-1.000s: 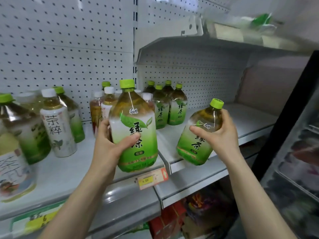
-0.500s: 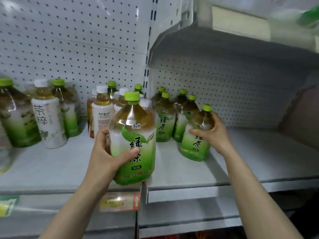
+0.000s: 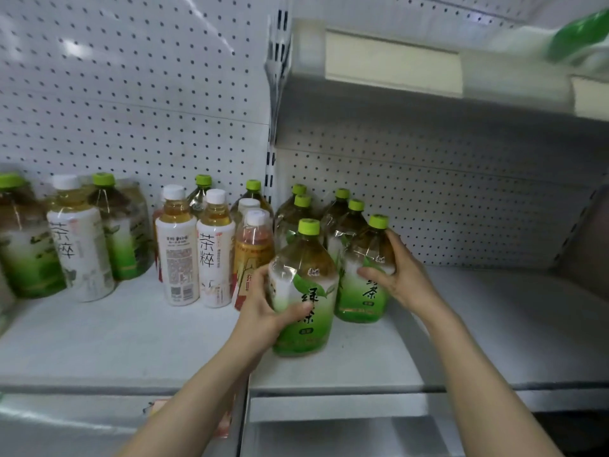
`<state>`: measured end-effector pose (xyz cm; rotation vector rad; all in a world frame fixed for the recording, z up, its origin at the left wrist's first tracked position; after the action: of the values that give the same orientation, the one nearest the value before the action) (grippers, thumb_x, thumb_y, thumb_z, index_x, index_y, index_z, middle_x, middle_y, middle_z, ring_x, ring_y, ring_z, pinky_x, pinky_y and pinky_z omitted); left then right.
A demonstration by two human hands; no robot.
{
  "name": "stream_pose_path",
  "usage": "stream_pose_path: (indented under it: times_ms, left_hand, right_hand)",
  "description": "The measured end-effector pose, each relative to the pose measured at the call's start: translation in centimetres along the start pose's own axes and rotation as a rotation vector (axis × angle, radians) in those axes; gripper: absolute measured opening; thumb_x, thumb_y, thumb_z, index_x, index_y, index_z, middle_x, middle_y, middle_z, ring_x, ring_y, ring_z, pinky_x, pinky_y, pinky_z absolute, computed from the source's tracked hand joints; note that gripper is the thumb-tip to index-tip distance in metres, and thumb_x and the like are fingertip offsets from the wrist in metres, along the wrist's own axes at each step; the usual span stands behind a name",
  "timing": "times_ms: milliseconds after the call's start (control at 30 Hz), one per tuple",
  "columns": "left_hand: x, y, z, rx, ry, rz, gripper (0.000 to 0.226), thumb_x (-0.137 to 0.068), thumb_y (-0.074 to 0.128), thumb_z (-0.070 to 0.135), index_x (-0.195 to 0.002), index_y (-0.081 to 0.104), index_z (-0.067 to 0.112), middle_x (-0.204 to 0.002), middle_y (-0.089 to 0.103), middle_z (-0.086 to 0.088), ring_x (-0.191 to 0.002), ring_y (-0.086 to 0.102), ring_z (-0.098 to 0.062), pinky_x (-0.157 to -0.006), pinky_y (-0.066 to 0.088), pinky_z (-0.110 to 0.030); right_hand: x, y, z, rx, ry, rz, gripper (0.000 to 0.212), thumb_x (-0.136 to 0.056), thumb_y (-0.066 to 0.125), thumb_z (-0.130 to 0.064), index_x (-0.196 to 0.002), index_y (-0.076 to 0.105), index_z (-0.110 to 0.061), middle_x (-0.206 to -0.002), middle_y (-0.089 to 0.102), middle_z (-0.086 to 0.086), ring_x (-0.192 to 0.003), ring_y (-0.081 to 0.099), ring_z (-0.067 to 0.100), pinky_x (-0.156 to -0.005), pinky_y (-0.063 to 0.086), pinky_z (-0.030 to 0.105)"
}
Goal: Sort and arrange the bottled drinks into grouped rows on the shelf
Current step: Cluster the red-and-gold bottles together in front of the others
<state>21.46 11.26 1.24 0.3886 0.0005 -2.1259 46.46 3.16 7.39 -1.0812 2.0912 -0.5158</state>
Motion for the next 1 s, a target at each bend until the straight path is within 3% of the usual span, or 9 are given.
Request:
stream_pose_path:
  times_ms: [67,167,300,400,533,767,1000]
  left_hand:
    - [-1.1,0.6,0.1,-0.067,0.016,0.009,0.086,-0.056,0.090,0.027,-0.129,0.046,0.034,-0.122,0.065,0.005,-0.116,0.063,-0.019,-0.093,0.055,-0.038]
    - [-2.0,1.5,1.2,-0.267,0.115,0.005,0.084,-0.073,0.084,0.016,-0.142,0.038,0.033,-0.137,0.057,0.004,-0.128,0.052,-0.018,-0.107,0.044,-0.047]
    - [0.2,2.5,1.9,-0.572,0.269,0.107,0.093,-0.086,0.069,0.005,-0.153,0.013,0.038,-0.159,0.029,0.007,-0.144,0.029,-0.005,-0.116,0.031,-0.026]
    - [1.5,2.8,1.8,-0.837,0.358,0.174,0.097,-0.089,0.066,0.007,-0.155,0.000,0.033,-0.166,0.001,0.009,-0.148,0.015,-0.008,-0.116,0.029,-0.032]
    - [0.8,3.1,2.3,-1.000,0.439,0.167,0.099,-0.082,0.073,0.004,-0.157,0.012,0.022,-0.165,0.012,-0.001,-0.147,0.019,-0.013,-0.113,0.023,-0.025]
    - [-0.9,3.0,3.5,-1.169,0.412,0.210,0.094,-0.077,0.070,-0.011,-0.155,0.020,0.004,-0.160,0.028,-0.015,-0.136,0.044,-0.032,-0.108,0.037,-0.033]
    - [-0.6,2.6,3.2,-1.212,0.370,0.152,0.092,-0.088,0.056,-0.005,-0.157,-0.002,0.013,-0.165,0.007,-0.008,-0.142,0.032,-0.029,-0.109,0.037,-0.035]
  right_hand:
    - [0.1,-0.1,0.2,0.052,0.015,-0.003,0.091,-0.068,0.075,-0.067,-0.142,0.025,-0.055,-0.132,0.045,-0.017,-0.118,0.049,0.007,-0.095,0.037,0.025]
    - [0.3,-0.1,0.5,0.099,0.049,-0.014,0.096,-0.068,0.067,-0.075,-0.147,0.022,-0.048,-0.138,0.045,-0.003,-0.120,0.048,0.017,-0.100,0.044,0.035]
    - [0.5,0.8,0.3,0.116,0.161,0.041,0.106,-0.062,0.049,-0.092,-0.150,0.015,-0.044,-0.150,0.036,0.007,-0.132,0.045,0.030,-0.107,0.040,0.046]
    - [0.8,1.0,0.1,0.176,0.179,0.142,0.096,-0.067,0.042,-0.091,-0.147,0.015,-0.045,-0.145,0.037,0.010,-0.126,0.051,0.036,-0.102,0.042,0.047]
    - [0.5,1.8,-0.2,0.195,0.148,0.145,0.088,-0.076,0.045,-0.084,-0.148,0.013,-0.044,-0.151,0.035,0.009,-0.126,0.052,0.036,-0.100,0.043,0.048]
    - [-0.3,2.5,-1.0,0.244,0.156,0.135,0.078,-0.082,0.043,-0.081,-0.145,0.014,-0.045,-0.146,0.036,0.013,-0.122,0.051,0.041,-0.097,0.044,0.050]
    - [1.0,2.5,-1.8,0.221,0.178,0.150,0.087,-0.079,0.044,-0.079,-0.147,0.015,-0.035,-0.141,0.038,0.016,-0.118,0.052,0.043,-0.092,0.045,0.051]
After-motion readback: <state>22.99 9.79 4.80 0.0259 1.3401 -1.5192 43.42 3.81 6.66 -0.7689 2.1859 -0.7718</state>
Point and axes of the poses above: each hand's wrist, its own x-axis away from the middle knuckle, its own y-axis out of the palm, z = x × y, the point moved 7 cm from there along -x, towards the middle knuckle
